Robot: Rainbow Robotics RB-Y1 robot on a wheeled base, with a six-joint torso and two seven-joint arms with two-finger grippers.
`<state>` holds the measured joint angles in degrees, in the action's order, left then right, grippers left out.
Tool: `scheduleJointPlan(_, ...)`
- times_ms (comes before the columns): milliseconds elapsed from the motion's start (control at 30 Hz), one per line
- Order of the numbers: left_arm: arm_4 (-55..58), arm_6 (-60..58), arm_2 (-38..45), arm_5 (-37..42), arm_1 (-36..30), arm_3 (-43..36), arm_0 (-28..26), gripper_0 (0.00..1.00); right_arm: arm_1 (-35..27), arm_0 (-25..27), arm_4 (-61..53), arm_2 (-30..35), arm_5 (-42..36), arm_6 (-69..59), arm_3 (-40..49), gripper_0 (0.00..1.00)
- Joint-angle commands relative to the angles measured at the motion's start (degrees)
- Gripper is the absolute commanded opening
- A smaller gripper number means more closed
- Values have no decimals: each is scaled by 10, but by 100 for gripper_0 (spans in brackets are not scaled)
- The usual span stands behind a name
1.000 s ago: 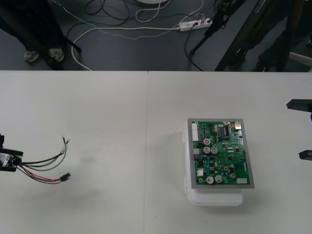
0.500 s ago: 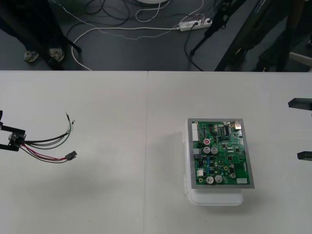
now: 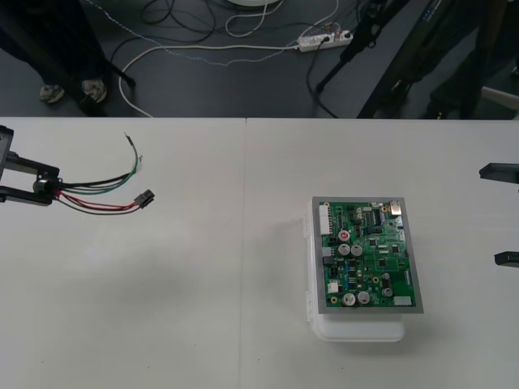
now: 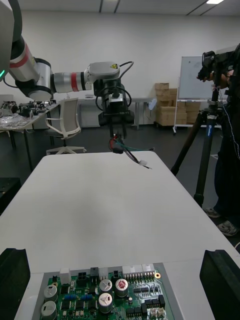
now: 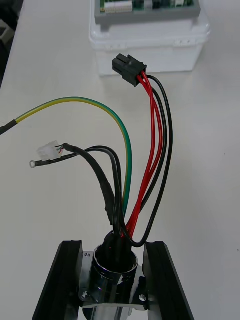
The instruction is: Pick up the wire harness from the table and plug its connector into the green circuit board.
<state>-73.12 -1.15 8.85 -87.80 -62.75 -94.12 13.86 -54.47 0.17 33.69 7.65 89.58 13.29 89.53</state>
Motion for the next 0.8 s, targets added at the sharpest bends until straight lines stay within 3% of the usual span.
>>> scheduleJointPlan(33, 47, -80, -23, -22, -28, -15, 43, 0, -25, 4, -6, 21, 4, -3, 3, 100)
scheduleJointPlan(800, 250, -155, -98, -22, -27, -80, 57, 0, -22, 0, 10, 26, 4, 2, 6, 100)
